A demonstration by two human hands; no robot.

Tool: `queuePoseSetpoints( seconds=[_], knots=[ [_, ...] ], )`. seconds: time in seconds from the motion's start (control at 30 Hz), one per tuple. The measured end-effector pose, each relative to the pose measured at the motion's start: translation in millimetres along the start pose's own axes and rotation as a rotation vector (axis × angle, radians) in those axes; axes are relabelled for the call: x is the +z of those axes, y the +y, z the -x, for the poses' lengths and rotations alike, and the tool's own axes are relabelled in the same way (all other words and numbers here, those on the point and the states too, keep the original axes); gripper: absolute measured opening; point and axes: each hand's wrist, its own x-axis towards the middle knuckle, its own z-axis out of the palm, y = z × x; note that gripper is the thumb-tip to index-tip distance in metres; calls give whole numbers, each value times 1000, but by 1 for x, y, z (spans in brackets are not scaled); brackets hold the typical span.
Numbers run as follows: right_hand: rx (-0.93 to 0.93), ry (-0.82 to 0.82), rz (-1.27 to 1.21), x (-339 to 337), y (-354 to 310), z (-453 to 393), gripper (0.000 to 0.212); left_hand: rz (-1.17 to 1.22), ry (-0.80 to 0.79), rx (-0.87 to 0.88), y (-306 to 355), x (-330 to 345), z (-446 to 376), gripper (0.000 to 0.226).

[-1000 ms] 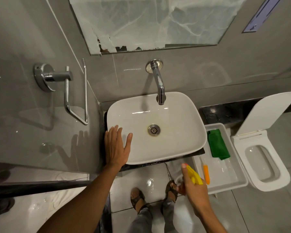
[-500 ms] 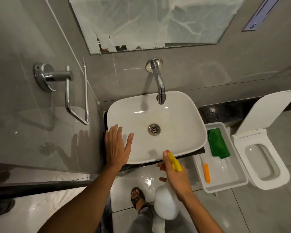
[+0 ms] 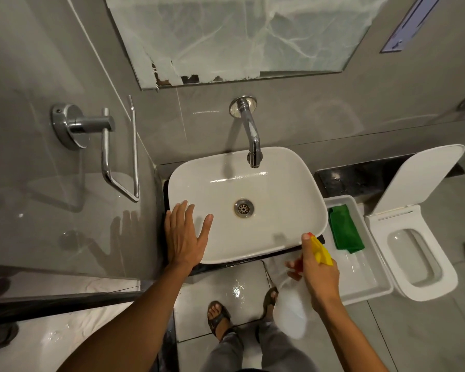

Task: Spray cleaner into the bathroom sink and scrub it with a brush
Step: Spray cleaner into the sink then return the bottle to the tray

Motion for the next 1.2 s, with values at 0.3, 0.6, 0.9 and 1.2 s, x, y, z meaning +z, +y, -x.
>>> queuePoseSetpoints(
  seconds=[0.3,0.6,0.9,1.2],
  knots=[
    [63,-79,2,-17,32,6,43,12,25,6,3,0,1,96],
    [131,-88,-89,-51,62,-11,6,-21,51,16,20,13,21,81],
    [111,-33,-73,-125,82,-70,55,98,-35,277,153,65,26,78],
    [69,51,-147,-193,108,-146,50,70,-131,452,274,138,10,79]
  ],
)
